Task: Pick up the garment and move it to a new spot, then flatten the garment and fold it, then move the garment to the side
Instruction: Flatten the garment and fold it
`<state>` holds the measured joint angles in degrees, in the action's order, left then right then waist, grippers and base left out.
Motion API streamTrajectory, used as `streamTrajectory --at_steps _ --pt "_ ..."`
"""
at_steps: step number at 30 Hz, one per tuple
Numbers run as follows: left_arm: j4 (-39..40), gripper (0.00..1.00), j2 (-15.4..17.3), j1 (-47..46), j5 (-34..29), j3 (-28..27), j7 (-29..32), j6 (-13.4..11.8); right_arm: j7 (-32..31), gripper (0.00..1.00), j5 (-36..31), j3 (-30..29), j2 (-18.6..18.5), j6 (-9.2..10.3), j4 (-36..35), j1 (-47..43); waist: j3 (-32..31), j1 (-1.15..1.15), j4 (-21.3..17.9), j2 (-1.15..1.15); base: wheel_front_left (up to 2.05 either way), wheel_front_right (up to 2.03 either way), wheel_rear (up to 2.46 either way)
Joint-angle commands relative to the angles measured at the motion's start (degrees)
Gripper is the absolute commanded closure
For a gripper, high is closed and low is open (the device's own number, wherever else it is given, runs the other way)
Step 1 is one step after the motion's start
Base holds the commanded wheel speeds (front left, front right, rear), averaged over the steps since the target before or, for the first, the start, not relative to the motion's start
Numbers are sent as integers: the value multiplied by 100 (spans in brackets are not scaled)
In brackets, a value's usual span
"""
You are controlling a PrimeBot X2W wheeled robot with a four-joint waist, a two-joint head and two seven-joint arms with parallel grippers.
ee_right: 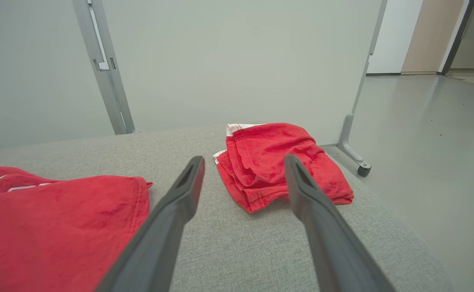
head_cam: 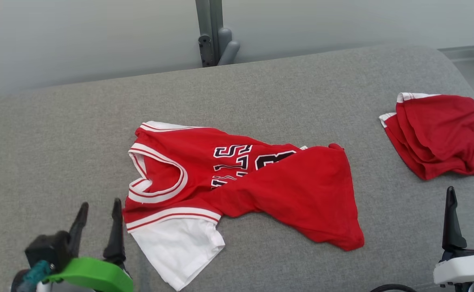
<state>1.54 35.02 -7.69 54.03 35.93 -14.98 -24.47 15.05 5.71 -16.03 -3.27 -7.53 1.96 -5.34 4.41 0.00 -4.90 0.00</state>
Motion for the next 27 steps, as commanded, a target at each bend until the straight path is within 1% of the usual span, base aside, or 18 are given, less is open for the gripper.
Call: streamTrajectory --at_steps 1,4,5,11,12,15,18,20,23,24,27 --pt "-37 0 -283 409 -534 -225 -25 288 17 0 -67 14 -37 9 -22 -131 -237 0 197 0 0 0 0" --pt "-274 0 -640 904 -1254 -550 -21 757 17 0 -89 113 -48 9 10 -159 -373 0 295 0 0 0 0" --pt "-318 0 -814 1024 -1449 -716 -22 911 17 0 -88 141 -47 9 10 -148 -398 0 325 0 0 0 0" --pt "-524 0 -1575 1720 -2565 -1955 -21 1797 17 0 -102 358 -38 9 144 -181 -487 0 505 0 0 0 0" --pt "-524 0 -1575 1720 -2565 -1955 -21 1797 17 0 -102 358 -38 9 144 -181 -487 0 505 0 0 0 0" --pt "-630 0 -1871 1887 -2976 -2478 -22 2286 17 0 -94 389 -36 9 252 -215 -500 0 590 0 0 0 0" --pt "-731 0 -2152 1949 -3305 -2843 -22 2662 17 0 -100 375 -27 9 334 -214 -499 0 656 0 0 0 0" --pt "-785 0 -2312 1954 -3493 -3038 -22 2831 17 0 -103 370 -20 9 367 -200 -493 0 684 0 0 0 0" --pt "-831 0 -2511 1950 -3691 -3306 -22 3003 17 0 -98 391 -12 9 392 -158 -483 0 695 0 0 0 0" --pt "-849 0 -2630 1951 -3805 -3446 -22 3071 17 0 -72 415 -5 9 396 -127 -477 0 686 0 0 0 0" --pt "-870 0 -2742 1950 -3927 -3595 -22 3146 17 0 -53 436 -1 9 404 -95 -469 0 667 0 0 0 0"
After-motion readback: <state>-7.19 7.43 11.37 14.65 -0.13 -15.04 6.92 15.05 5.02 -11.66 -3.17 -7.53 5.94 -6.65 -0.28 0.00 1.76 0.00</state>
